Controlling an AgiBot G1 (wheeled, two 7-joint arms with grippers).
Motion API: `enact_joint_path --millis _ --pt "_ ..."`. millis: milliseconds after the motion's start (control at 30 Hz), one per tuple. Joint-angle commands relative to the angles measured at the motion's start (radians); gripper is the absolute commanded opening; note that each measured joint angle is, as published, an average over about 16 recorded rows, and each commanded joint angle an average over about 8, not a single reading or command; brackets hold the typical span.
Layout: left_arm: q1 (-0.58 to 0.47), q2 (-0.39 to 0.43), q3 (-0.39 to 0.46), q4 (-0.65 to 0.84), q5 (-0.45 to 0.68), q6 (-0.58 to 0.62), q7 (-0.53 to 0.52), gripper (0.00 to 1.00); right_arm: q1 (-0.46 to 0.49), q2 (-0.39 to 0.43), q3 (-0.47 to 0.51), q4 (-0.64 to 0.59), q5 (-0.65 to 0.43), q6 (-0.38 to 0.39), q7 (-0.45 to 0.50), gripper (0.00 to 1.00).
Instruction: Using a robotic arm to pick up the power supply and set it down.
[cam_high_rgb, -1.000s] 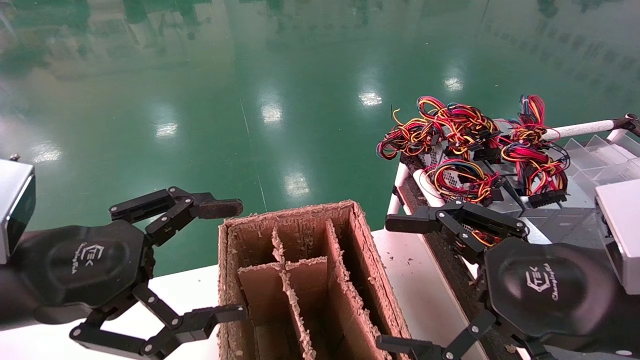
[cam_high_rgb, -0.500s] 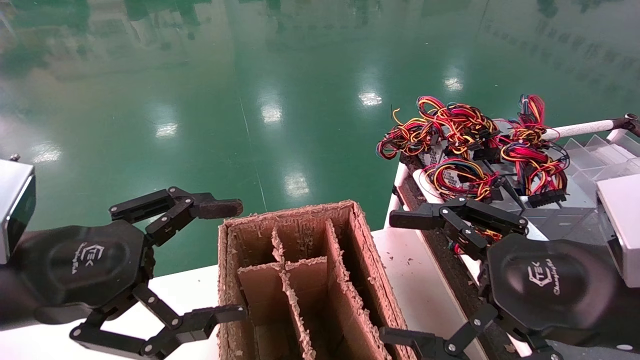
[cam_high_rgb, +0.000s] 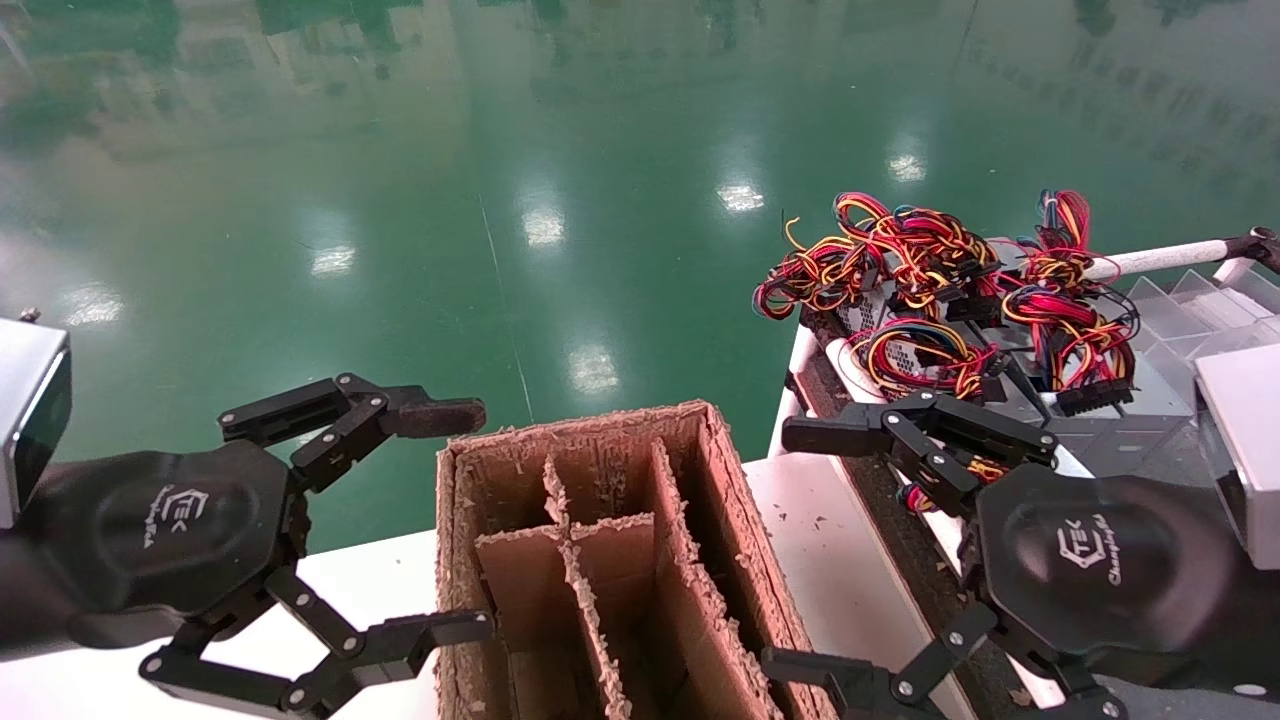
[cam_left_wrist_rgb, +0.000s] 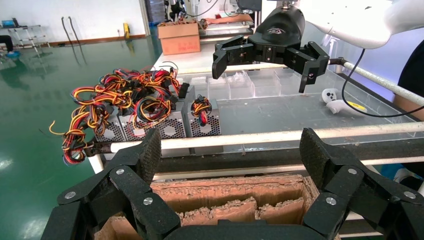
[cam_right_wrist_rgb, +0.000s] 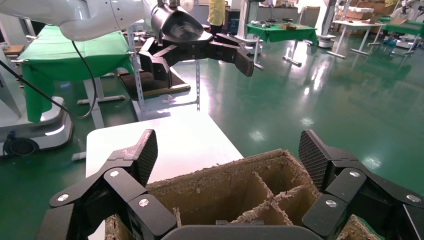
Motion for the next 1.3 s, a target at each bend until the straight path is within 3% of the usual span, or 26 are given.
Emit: enact_joint_path --millis 33,1300 --pt "0.000 0.000 0.000 0.000 0.000 0.000 0.000 1.00 0.000 0.000 0.000 0.000 0.000 0.000 0.000 1.00" --pt "0.000 0.000 0.000 0.000 0.000 0.000 0.000 1.00 0.001 0.001 0.000 -0.002 -0.001 0.001 0.001 1.00"
